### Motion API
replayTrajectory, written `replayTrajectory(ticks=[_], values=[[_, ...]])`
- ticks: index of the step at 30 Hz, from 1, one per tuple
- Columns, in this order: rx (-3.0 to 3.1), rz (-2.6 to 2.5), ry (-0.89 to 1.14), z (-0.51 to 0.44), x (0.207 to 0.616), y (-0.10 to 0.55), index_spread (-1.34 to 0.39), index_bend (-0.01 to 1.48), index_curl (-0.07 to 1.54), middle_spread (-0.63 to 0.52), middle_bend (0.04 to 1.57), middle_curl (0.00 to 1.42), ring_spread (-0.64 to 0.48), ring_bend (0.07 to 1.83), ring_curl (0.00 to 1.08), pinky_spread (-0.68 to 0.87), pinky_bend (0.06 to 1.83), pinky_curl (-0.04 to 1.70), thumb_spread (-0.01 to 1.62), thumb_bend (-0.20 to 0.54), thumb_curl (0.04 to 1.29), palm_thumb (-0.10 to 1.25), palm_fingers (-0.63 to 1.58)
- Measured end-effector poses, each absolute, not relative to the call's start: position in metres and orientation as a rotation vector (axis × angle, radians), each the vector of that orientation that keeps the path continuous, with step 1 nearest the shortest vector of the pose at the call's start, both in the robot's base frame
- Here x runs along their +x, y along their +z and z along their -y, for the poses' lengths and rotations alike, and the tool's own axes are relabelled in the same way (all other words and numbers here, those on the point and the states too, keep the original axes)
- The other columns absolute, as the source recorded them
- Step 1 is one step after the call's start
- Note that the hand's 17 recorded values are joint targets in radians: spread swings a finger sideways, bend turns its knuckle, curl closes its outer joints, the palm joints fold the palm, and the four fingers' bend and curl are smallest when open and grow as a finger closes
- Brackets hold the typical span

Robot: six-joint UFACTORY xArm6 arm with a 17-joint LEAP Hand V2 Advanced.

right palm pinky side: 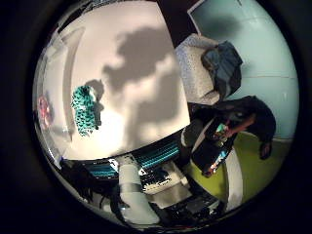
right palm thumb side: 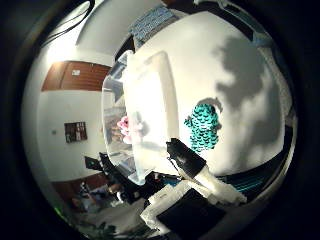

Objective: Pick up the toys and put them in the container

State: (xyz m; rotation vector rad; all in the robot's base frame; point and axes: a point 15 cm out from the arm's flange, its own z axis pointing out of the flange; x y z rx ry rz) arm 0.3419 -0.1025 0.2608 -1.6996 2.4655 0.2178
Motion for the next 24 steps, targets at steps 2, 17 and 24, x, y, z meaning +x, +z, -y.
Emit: replayTrajectory(ticks=[2, 17, 24], values=[[-1.654, -2.498, 0.243, 0.108, 0.333, 0.244, -0.09, 0.16, 0.28, 0.21, 0.19, 0.31, 0.22, 0.40, 0.23, 0.43, 0.50, 0.31, 1.12, -0.023, 0.33, 0.58, 0.11], [-1.616, -2.550, 0.302, 0.106, 0.307, 0.191, -0.07, 0.15, 0.27, 0.22, 0.20, 0.32, 0.22, 0.40, 0.24, 0.43, 0.52, 0.30, 1.10, -0.023, 0.32, 0.51, 0.10], [-1.682, -2.510, 0.269, 0.091, 0.321, 0.183, -0.07, 0.15, 0.26, 0.21, 0.21, 0.33, 0.22, 0.39, 0.24, 0.43, 0.51, 0.29, 1.10, -0.026, 0.31, 0.48, 0.11]])
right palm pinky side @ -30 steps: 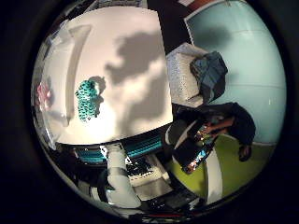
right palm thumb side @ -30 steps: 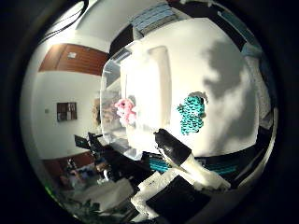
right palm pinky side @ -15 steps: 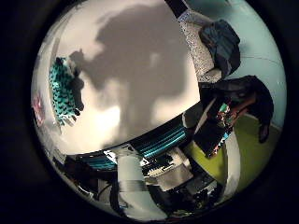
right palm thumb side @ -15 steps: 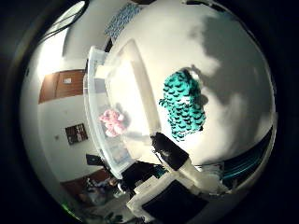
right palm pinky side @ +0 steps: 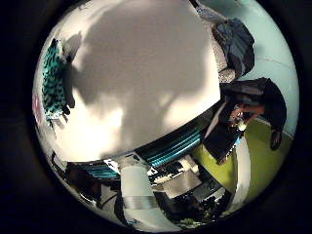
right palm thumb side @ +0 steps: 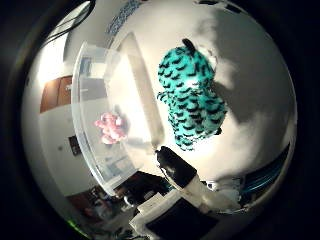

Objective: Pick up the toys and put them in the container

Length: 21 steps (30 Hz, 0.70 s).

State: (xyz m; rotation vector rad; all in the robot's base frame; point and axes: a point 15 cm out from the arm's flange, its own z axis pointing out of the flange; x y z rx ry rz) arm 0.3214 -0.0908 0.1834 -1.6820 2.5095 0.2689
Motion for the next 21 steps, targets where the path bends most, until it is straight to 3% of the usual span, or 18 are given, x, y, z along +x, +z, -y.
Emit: replayTrajectory(ticks=[21], values=[[-1.795, -2.494, 0.308, 0.065, 0.336, 0.144, -0.08, 0.15, 0.26, 0.16, 0.24, 0.34, 0.22, 0.40, 0.24, 0.43, 0.48, 0.28, 1.10, -0.020, 0.30, 0.46, 0.14]])
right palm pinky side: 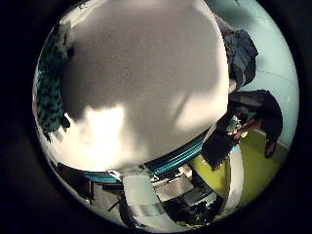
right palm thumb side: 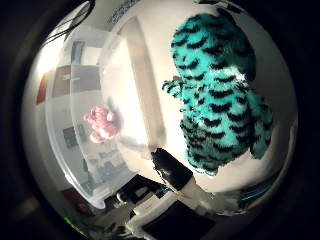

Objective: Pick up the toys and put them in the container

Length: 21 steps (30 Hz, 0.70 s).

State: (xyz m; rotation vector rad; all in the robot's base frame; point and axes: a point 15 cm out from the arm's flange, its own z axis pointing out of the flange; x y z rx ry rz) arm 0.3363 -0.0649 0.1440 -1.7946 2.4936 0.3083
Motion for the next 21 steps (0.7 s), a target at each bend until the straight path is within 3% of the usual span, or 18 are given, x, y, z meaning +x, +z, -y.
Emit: replayTrajectory(ticks=[9, 12, 15, 19, 21], values=[[-1.834, -2.484, 0.341, 0.058, 0.334, 0.134, -0.10, 0.15, 0.26, 0.09, 0.28, 0.35, 0.19, 0.46, 0.25, 0.43, 0.43, 0.27, 1.09, -0.015, 0.30, 0.50, 0.22], [-1.842, -2.487, 0.359, 0.058, 0.332, 0.130, -0.12, 0.15, 0.26, 0.02, 0.35, 0.37, 0.12, 0.54, 0.27, 0.39, 0.42, 0.26, 1.10, -0.003, 0.32, 0.58, 0.35], [-1.867, -2.489, 0.353, 0.061, 0.330, 0.128, -0.18, 0.16, 0.25, -0.11, 0.50, 0.44, -0.08, 0.68, 0.30, 0.15, 0.45, 0.25, 1.10, -0.007, 0.35, 0.67, 0.55], [-1.873, -2.491, 0.351, 0.061, 0.329, 0.128, -0.31, 0.20, 0.28, -0.27, 0.65, 0.56, -0.32, 0.95, 0.43, -0.35, 0.73, 0.34, 1.08, -0.010, 0.39, 0.77, 0.88], [-1.873, -2.489, 0.344, 0.062, 0.330, 0.129, -0.37, 0.27, 0.33, -0.31, 0.72, 0.62, -0.35, 1.02, 0.47, -0.41, 0.86, 0.41, 1.07, -0.007, 0.41, 0.81, 1.05]])
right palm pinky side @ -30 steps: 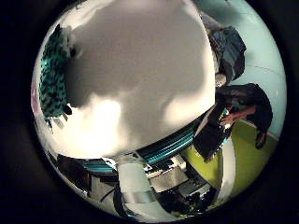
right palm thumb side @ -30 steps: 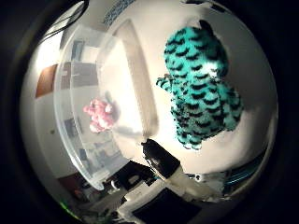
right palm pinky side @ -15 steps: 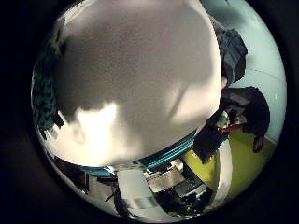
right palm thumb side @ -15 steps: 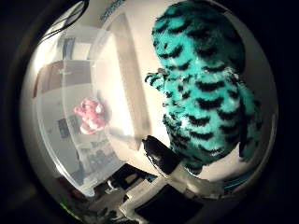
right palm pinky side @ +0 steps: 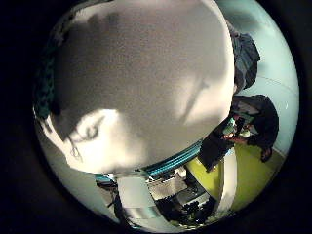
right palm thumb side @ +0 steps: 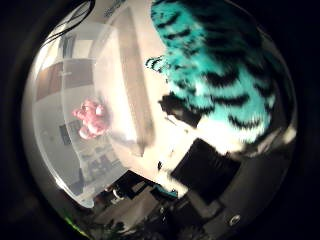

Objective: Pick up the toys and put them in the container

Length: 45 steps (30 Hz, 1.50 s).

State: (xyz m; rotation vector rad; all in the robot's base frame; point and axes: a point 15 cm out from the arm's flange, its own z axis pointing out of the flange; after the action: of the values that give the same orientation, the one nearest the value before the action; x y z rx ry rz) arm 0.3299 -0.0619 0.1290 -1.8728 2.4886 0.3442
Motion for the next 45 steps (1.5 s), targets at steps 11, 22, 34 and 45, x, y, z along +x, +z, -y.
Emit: replayTrajectory(ticks=[11, 22, 34, 45], values=[[-1.827, -2.445, 0.191, 0.071, 0.341, 0.173, -0.42, 0.94, 0.86, -0.38, 1.05, 1.03, -0.31, 1.31, 0.75, -0.32, 1.24, 0.80, 1.08, -0.005, 0.48, 1.03, 1.00], [-1.884, -2.400, 0.158, 0.065, 0.314, 0.259, -0.34, 1.05, 1.01, -0.30, 1.20, 1.11, -0.28, 1.38, 0.87, -0.25, 1.29, 1.04, 0.99, -0.014, 0.61, 1.09, 0.89], [-1.948, -2.287, 0.017, 0.053, 0.322, 0.402, -0.33, 1.04, 1.05, -0.26, 1.23, 1.10, -0.28, 1.36, 0.91, -0.22, 1.28, 1.11, 0.95, -0.014, 0.69, 1.07, 0.88], [-2.067, -2.079, -0.068, -0.025, 0.326, 0.511, -0.33, 1.03, 1.07, -0.25, 1.23, 1.10, -0.29, 1.35, 0.92, -0.22, 1.26, 1.14, 0.92, -0.015, 0.72, 1.07, 0.89]])
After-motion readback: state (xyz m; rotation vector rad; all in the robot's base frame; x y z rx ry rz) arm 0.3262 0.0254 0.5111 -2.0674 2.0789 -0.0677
